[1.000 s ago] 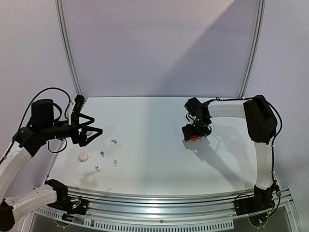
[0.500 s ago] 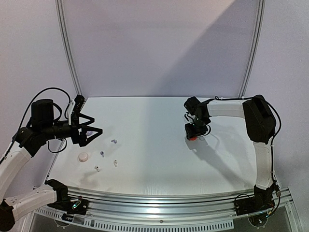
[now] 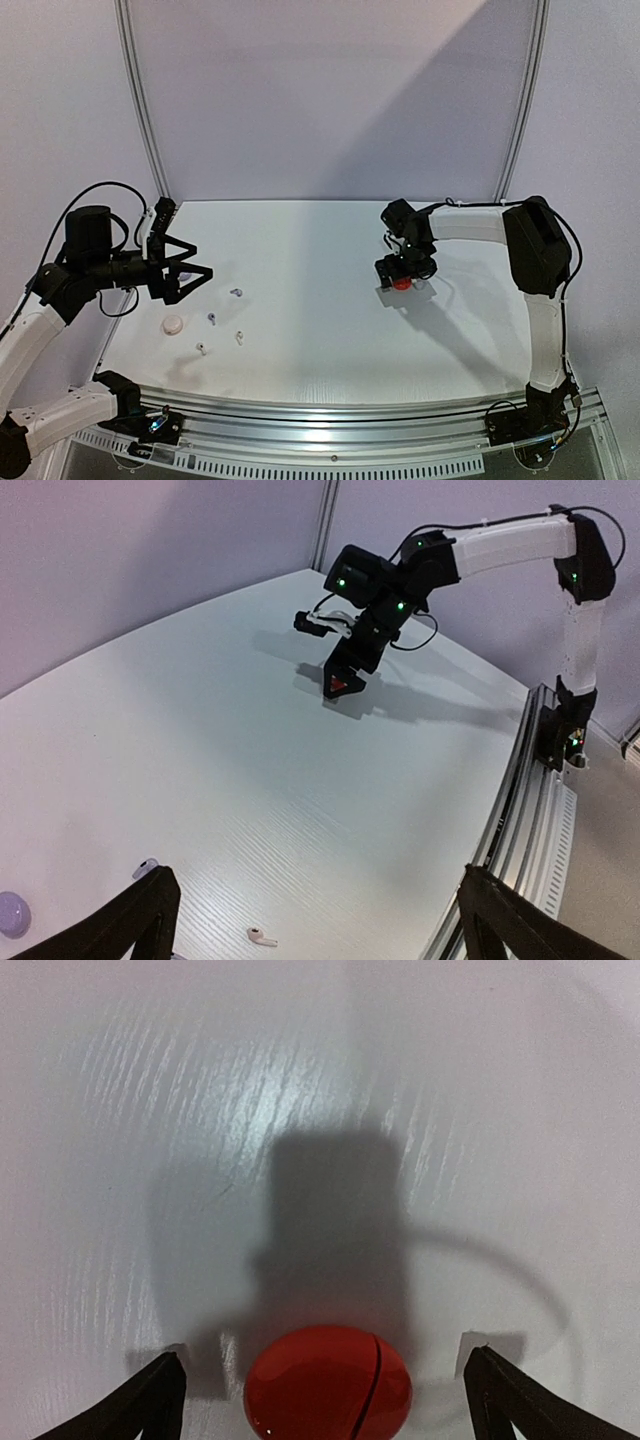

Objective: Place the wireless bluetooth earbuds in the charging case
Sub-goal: Place the charging case with the earbuds at the center of the board, then pick up the charging case from the corner of the board.

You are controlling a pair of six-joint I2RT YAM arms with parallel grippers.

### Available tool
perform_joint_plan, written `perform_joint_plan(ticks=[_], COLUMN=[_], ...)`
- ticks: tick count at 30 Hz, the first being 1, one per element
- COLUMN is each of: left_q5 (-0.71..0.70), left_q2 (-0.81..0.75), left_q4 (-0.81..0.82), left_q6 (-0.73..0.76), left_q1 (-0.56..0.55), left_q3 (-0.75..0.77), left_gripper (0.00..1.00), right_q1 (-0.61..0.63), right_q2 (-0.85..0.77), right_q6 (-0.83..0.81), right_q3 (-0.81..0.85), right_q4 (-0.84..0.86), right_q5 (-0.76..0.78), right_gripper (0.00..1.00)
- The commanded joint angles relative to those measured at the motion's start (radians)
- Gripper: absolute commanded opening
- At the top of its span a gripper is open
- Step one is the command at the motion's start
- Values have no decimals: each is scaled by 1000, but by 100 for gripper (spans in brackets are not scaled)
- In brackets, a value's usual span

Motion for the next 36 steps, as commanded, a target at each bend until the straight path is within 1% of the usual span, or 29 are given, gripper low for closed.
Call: perform_joint_plan(ticks=[1,4,7,10,12,14,16,17,18,20,22,24,26,28,29,30,32,33,36], left_q5=[4,-23,-57,-60,-47,-60,-103,-128,-193,-293,-348,-387,-403,-421,-429,-437,-439,-428,-394], left_q2=[4,12,20,60,116,186,315,359,452,576,653,687,696,695,696,696,694,692,728], left_q4=[-8,-63,-109,-119,-120,-165,-337,-437,-537,-682,-766,-762,-718,-650,-619,-589,-529,-497,-459], left_q6=[-9,-19,2,36,111,217,359,439,512,615,695,725,775,894,946,1053,1203,1269,1413], left_q1=[23,51,86,143,186,235,278,280,280,280,311,320,321,322,323,324,339,369,428], left_q3=[3,23,46,74,86,111,182,221,256,304,316,313,303,260,241,202,158,145,149], left_gripper=[99,99,99,99,99,99,96,92,86,73,72,76,87,92,92,92,86,86,86], right_q1=[3,4,3,3,4,4,3,3,4,3,9,23,49,80,95,109,141,156,206], right_q2=[-80,-177,-235,-251,-250,-260,-271,-274,-278,-282,-288,-287,-279,-262,-255,-247,-236,-236,-243], right_q6=[-4,-15,-40,-72,-93,-111,-117,-115,-114,-92,-61,-34,-27,-39,-48,-52,-65,-70,-97], right_q3=[33,25,83,164,188,177,162,156,151,129,85,59,47,45,46,46,44,41,29], right_q4=[29,116,161,159,184,234,289,312,338,387,451,500,522,526,522,517,502,494,456], right_q5=[93,158,165,82,4,-66,-114,-141,-174,-227,-275,-309,-310,-301,-297,-293,-282,-267,-219], right_gripper=[99,99,99,99,99,99,99,99,99,99,99,99,99,99,99,99,99,99,99])
